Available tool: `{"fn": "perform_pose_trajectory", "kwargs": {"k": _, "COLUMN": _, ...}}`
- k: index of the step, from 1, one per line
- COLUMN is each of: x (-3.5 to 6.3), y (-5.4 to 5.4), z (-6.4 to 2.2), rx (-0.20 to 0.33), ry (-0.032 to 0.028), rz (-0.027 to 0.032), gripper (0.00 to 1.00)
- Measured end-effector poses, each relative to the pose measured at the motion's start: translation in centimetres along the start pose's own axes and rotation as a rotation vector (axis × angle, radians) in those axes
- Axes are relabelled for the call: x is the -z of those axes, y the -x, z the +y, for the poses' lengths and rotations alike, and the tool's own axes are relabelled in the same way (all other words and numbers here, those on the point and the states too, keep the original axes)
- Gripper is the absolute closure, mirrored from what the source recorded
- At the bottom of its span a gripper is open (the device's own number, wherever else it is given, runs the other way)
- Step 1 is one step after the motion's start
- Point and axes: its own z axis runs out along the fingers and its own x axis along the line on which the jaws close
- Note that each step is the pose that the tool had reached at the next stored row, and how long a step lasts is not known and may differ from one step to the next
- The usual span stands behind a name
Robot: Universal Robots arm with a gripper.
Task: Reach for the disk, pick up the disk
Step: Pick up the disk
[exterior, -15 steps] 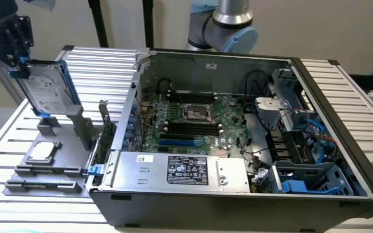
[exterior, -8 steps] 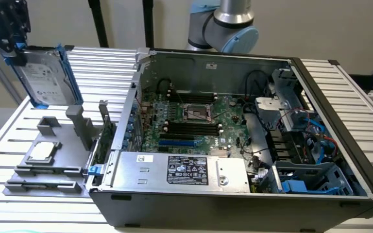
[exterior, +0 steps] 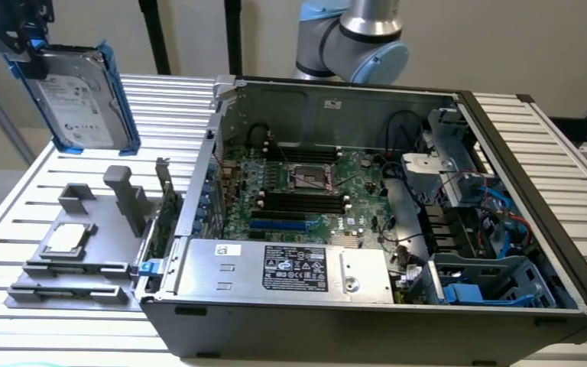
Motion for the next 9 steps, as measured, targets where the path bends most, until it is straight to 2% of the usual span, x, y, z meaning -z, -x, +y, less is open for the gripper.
{"fn": "perform_pose_trajectory", "kwargs": {"k": 5, "x": 2.29, "y": -0.2, "z": -1.57, "rx": 0.001, "ry": 0.0003, "rz": -0.0054, "gripper": 0.67}}
{"fn": "perform_pose_trajectory", "kwargs": {"k": 9, "x": 3.77, "y": -0.5, "z": -3.13, "rx": 0.001, "ry": 0.0008, "rz": -0.0119, "gripper": 0.67}}
